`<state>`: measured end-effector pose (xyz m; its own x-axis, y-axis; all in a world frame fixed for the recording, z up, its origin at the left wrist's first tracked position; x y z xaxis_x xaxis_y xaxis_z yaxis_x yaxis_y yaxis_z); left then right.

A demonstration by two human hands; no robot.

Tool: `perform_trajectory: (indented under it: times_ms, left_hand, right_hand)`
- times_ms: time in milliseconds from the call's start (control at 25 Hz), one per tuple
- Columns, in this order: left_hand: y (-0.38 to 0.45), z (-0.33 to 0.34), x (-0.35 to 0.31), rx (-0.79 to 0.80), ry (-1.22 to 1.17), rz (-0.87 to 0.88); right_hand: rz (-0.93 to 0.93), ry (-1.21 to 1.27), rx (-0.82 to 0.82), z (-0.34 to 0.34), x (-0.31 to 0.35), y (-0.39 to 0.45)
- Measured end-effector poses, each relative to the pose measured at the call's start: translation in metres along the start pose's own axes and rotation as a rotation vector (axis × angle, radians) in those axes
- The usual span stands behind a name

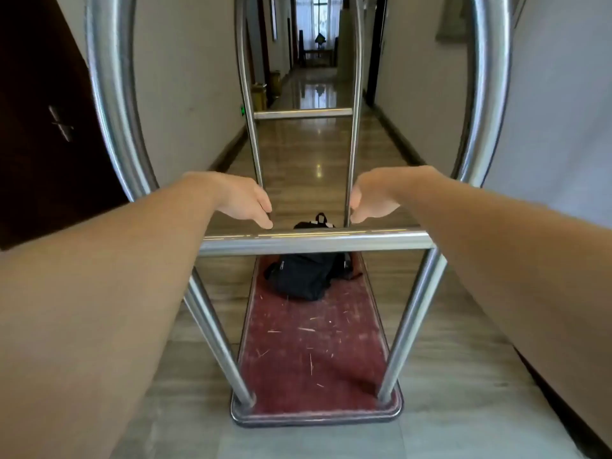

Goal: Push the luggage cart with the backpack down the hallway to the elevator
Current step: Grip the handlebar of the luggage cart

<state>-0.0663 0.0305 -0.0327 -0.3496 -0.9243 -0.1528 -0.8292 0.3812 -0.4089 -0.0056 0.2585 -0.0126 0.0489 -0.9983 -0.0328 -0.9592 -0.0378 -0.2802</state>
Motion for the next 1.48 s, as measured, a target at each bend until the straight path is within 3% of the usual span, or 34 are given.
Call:
perform_trajectory:
  times_ms: [200,240,320,400,600,1120,1480]
  left_hand:
    - [0.032,0.058,0.015,-0.036,-0.025,0.0]
    - [0.036,0.063,0.018,-0.121,-0.001,0.026]
    - [0.038,0.066,0.021,-0.362,0.132,0.096]
    - [0.046,0.064,0.026,-0.485,0.24,0.141]
    - [0.07,0.053,0.037,-0.483,0.333,0.174]
    - [0.129,0.026,0.051,-0.515,0.323,0.212]
    - [0.215,-0.018,0.063,-0.534,0.312,0.185]
  right_hand:
    - [0.039,0.068,0.102,0.079,-0.016,0.029]
    - [0.024,0.06,0.032,0.088,-0.019,0.035]
    - [-0.069,-0.047,-0.271,0.093,-0.023,0.039]
    - [-0.149,-0.106,-0.458,0.095,-0.033,0.042]
    - [-0.104,-0.075,-0.296,0.084,-0.054,0.071]
    - [0.013,-0.118,-0.389,0.066,-0.068,0.132]
    - [0.03,-0.148,-0.393,0.037,-0.098,0.228]
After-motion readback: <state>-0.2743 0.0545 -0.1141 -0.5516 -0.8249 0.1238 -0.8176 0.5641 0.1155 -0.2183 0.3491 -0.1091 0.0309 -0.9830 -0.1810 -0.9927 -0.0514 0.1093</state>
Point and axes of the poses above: each hand's wrist, its own y-axis towards the middle knuckle, its own z-axis out of the palm, x = y × z, the point moved 8 cm from there along y, towards the middle knuckle, and after that the axes turned 1 degree about y, right-handed, at the moved point
